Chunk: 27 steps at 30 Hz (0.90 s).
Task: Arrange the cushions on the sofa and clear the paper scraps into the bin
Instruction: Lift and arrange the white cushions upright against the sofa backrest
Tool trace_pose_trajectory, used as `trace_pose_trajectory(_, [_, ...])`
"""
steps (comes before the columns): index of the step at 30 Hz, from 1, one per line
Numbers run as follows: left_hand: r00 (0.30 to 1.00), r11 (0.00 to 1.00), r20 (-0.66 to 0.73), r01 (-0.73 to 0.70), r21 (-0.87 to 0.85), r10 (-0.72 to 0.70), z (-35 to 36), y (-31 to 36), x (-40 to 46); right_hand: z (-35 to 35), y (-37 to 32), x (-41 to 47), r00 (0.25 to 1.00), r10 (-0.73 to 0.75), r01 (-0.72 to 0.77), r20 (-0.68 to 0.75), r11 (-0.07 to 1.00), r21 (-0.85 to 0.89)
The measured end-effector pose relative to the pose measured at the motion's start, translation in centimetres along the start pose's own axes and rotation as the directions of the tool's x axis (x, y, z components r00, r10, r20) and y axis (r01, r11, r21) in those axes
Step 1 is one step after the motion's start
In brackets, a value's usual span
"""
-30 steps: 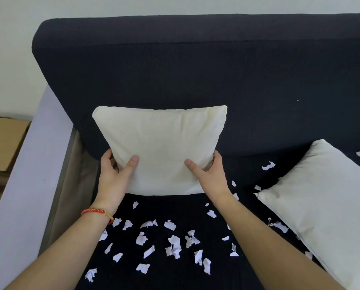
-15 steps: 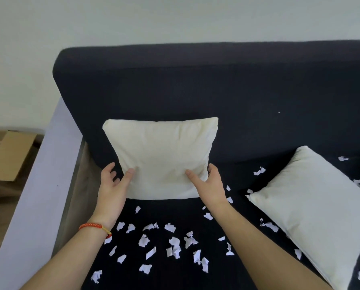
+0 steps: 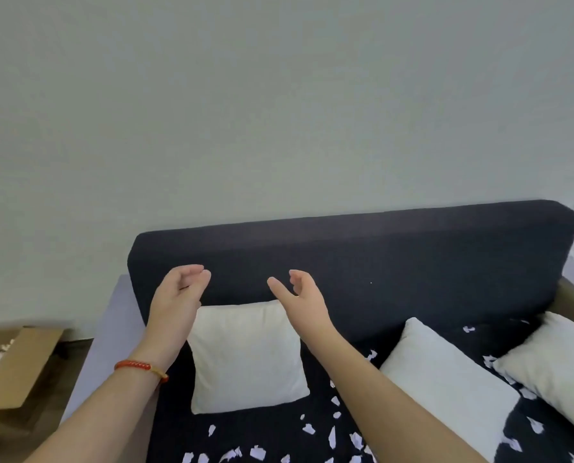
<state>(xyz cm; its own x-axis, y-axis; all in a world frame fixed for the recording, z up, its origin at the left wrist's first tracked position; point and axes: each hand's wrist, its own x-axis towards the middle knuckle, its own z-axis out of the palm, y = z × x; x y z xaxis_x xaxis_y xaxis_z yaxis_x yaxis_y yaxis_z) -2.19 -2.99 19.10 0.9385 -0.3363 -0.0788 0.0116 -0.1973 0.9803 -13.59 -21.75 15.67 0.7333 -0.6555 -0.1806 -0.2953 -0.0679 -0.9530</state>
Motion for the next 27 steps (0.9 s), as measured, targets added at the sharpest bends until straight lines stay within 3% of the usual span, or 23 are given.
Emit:
trace_pose_trajectory(6, [0.994,0.998,0.090,-0.059,0.000,0.058,-2.3,9.4,-3.4,-2.4,-7.5,-5.4,0.993,-0.117,0.117,-0.003,0.993,0.027])
trace_pose_trajectory(11, [0.983,0.997,0.169,-0.080,0.023,0.075,-3.6,13.1,-6.9,-3.5,-9.8,-9.5,0.988,-0.155,0.155,-0.002,0.988,0.012])
trace_pose_trajectory(19, [0.983,0.998,0.174,-0.063,0.030,0.057,-4.3,12.9,-11.0,-4.2,-8.7,-14.0,0.989,-0.135,0.136,0.062,0.990,-0.024])
trace_pose_trajectory(27, [0.995,0.994,0.086,0.034,0.101,-0.042,-3.9,8.7,-14.3,-4.6,-4.8,-13.8,0.985,-0.061,0.071,0.163,0.996,-0.058])
